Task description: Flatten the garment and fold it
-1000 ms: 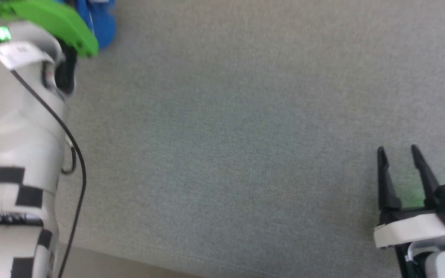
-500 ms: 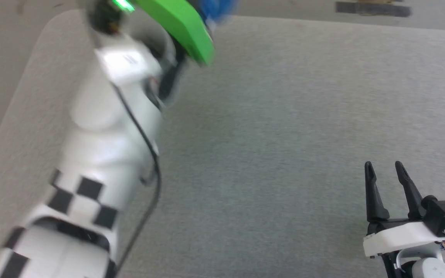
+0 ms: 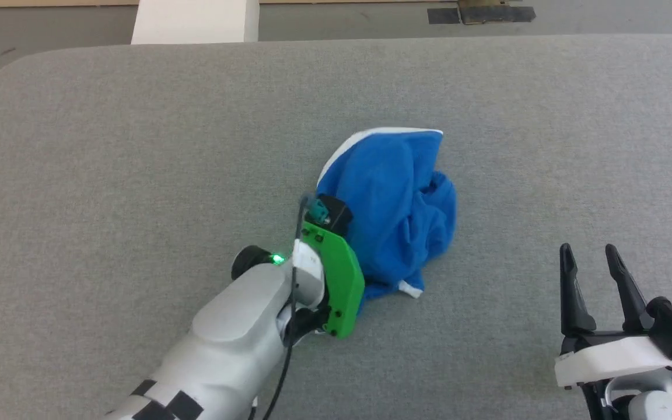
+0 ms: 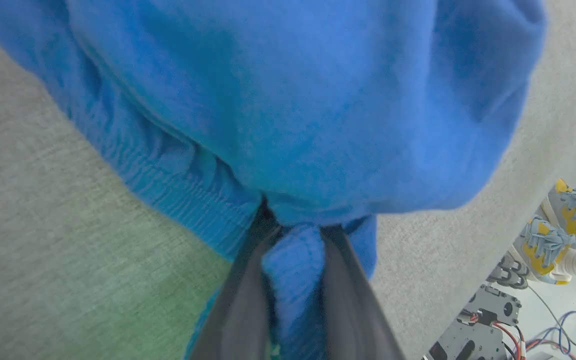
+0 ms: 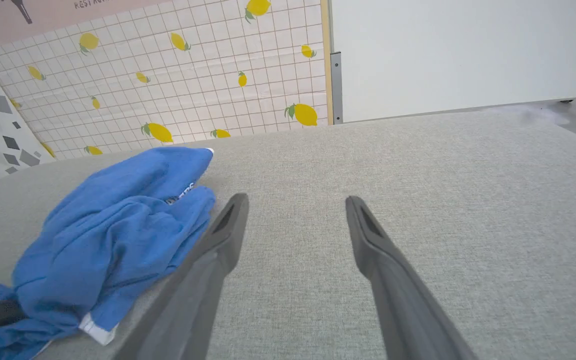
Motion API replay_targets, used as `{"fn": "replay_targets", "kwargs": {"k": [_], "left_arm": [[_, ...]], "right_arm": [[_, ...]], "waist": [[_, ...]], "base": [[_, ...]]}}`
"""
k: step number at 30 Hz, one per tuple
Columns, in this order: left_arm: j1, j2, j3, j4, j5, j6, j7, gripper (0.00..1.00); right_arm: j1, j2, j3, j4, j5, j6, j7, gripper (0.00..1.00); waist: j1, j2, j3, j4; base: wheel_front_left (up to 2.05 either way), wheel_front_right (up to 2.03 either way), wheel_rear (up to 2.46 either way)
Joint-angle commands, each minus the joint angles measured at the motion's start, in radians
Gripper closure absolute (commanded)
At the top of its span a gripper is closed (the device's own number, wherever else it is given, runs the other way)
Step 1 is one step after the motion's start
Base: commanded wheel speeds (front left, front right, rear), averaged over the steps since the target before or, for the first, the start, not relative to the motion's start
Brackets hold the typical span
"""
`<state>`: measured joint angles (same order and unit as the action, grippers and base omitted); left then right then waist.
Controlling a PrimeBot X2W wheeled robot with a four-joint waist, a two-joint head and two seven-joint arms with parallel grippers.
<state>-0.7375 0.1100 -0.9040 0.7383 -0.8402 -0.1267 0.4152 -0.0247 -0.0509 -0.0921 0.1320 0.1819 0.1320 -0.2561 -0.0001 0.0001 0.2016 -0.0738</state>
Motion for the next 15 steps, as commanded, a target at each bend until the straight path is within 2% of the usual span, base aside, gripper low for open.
{"fn": "replay_targets", "kwargs": {"k": [1, 2, 3, 9, 15], "left_arm": [[0.029, 0.009, -0.009, 0.013, -0.012, 0.001, 0.038, 1.0], [0.041, 0.004, 0.0, 0.011, -0.036, 0.002, 0.059, 0.45], [0.048, 0.0, 0.007, 0.005, -0.054, 0.002, 0.072, 0.0], [0.073, 0.0, 0.128, -0.098, -0.19, 0.001, 0.04, 0.0], [0.107, 0.07, 0.286, -0.204, -0.268, 0.046, -0.088, 0.0]], "right_arm": [[0.006, 0.001, 0.002, -0.001, 0.005, -0.001, -0.006, 0.0], [0.007, 0.001, 0.003, 0.001, 0.005, -0.001, -0.006, 0.0], [0.009, 0.001, 0.005, 0.003, 0.005, -0.001, -0.006, 0.0], [0.025, 0.001, 0.01, 0.014, 0.009, -0.001, -0.006, 0.0], [0.041, 0.001, 0.011, 0.02, 0.013, -0.001, -0.006, 0.0]], "waist": [[0.0001, -0.0001, -0.016, 0.023], [0.0001, -0.0001, -0.024, 0.033], [0.0001, -0.0001, -0.029, 0.04], [0.0001, -0.0001, -0.079, 0.093], [0.0001, -0.0001, -0.129, 0.132]], "base": [[0.0, 0.0, 0.0], [0.0, 0.0, 0.0], [0.0, 0.0, 0.0], [0.0, 0.0, 0.0], [0.0, 0.0, 0.0]]}}
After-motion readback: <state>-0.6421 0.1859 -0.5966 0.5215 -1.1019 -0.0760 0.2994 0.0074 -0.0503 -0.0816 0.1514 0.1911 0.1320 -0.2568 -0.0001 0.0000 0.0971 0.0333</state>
